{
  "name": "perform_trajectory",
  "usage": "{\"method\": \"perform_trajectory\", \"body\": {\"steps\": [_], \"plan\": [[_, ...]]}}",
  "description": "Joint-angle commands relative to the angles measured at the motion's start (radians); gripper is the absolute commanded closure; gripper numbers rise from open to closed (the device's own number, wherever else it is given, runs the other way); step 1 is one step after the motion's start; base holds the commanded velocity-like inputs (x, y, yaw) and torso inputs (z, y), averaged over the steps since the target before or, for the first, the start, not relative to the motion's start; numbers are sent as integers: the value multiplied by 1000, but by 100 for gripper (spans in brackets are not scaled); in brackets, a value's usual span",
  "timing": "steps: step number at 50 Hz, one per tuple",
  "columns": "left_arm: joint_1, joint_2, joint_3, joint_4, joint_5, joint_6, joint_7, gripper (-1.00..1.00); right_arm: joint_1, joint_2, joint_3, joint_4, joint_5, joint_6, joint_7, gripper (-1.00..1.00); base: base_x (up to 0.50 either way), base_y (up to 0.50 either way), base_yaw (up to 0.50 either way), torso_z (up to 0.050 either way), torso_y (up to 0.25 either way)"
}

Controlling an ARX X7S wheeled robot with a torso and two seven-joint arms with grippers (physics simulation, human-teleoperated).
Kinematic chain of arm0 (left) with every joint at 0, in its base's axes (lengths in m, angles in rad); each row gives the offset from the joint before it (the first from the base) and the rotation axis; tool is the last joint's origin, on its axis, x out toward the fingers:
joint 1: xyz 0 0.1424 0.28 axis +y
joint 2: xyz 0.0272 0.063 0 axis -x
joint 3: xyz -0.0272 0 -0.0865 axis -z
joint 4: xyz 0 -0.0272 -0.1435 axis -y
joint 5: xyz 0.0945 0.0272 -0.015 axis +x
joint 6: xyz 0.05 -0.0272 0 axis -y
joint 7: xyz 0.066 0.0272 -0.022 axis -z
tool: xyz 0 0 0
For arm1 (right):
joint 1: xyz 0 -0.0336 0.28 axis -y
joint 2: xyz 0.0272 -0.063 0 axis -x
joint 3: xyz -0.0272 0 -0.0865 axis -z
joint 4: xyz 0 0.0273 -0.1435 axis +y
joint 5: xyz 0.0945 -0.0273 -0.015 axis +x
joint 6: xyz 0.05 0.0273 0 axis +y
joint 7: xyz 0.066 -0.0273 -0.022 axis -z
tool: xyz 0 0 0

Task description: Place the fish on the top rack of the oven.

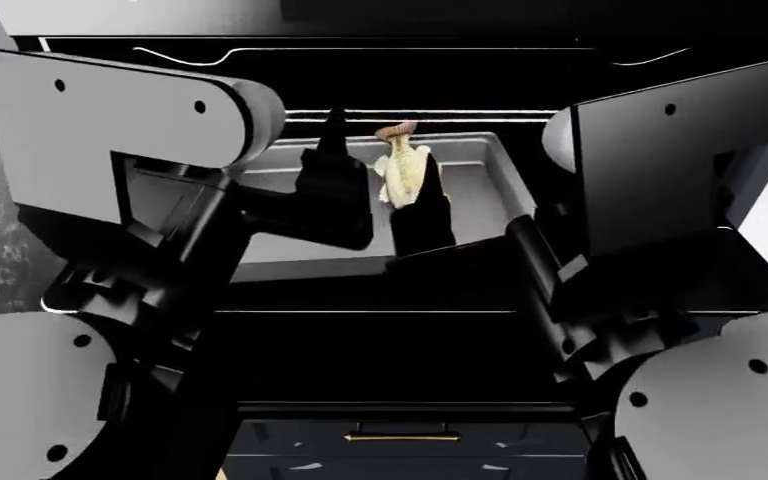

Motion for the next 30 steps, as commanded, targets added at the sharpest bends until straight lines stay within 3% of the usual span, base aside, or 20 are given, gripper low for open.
{"method": "perform_trajectory", "body": {"steps": [1, 16, 30], "plan": [[-48, -31, 30, 14, -187, 57, -172, -100, 117, 132, -200, -83, 6, -224, 25, -100, 0, 0, 0, 0, 0], [-77, -69, 98, 85, -346, 174, -332, -100, 388, 258, -637, -170, -65, -579, 25, -100, 0, 0, 0, 0, 0], [-76, -102, 122, 144, -388, 243, -375, -100, 709, 288, -1121, -225, -164, -908, 25, -100, 0, 0, 0, 0, 0]]}}
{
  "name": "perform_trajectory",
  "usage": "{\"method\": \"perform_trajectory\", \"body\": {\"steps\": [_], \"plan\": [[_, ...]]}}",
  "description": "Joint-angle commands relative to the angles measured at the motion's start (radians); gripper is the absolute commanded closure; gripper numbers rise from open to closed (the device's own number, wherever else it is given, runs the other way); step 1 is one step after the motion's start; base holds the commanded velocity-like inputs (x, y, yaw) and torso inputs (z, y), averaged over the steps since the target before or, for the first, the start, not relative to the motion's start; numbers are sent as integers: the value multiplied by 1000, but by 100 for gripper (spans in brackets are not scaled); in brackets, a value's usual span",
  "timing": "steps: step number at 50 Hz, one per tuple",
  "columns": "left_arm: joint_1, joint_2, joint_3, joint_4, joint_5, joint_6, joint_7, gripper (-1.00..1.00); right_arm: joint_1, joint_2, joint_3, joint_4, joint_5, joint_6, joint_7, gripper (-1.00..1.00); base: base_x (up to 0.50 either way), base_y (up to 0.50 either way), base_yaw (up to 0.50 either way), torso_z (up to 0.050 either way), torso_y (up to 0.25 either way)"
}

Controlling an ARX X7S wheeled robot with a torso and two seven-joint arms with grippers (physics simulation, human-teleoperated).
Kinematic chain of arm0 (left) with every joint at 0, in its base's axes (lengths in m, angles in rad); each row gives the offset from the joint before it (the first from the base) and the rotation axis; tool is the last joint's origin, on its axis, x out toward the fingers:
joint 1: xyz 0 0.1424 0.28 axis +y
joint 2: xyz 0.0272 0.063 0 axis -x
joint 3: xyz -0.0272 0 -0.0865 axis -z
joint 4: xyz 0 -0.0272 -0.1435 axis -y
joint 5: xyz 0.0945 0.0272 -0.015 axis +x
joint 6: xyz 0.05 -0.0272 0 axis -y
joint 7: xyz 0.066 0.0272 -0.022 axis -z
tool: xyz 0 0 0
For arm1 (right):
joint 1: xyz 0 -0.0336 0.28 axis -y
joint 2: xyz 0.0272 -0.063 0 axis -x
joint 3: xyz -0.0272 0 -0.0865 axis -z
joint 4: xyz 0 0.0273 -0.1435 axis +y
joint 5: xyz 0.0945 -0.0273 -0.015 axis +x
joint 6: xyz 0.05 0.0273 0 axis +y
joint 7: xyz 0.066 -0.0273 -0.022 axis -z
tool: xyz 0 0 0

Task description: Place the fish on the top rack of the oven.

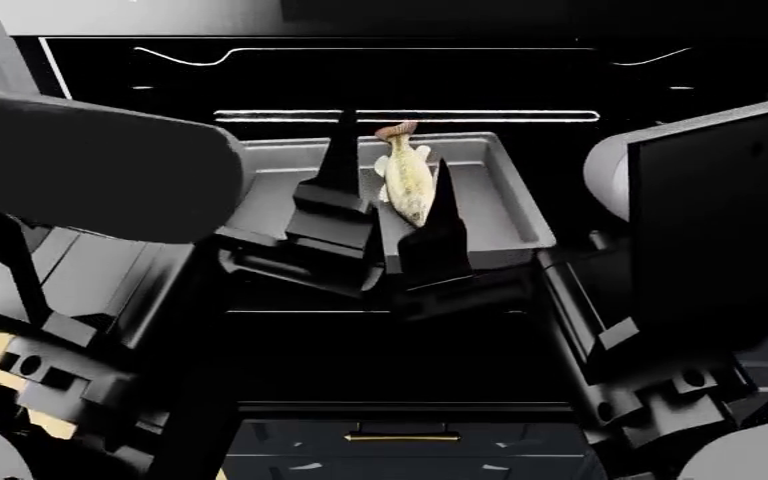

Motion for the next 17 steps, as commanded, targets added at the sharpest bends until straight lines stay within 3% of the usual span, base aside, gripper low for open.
{"method": "perform_trajectory", "body": {"steps": [1, 8, 17], "plan": [[-4, -29, 22, 48, -51, 62, -51, -100, 245, 31, -369, -49, -74, -260, 2, -100, 0, 0, 0, 0, 0], [9, -50, 17, 69, -50, 85, -49, -100, 339, 22, -547, -60, -133, -379, 2, -100, 0, 0, 0, 0, 0], [17, -71, 21, 97, -61, 123, -59, -100, 404, 23, -641, -77, -162, -447, 2, -100, 0, 0, 0, 0, 0]]}}
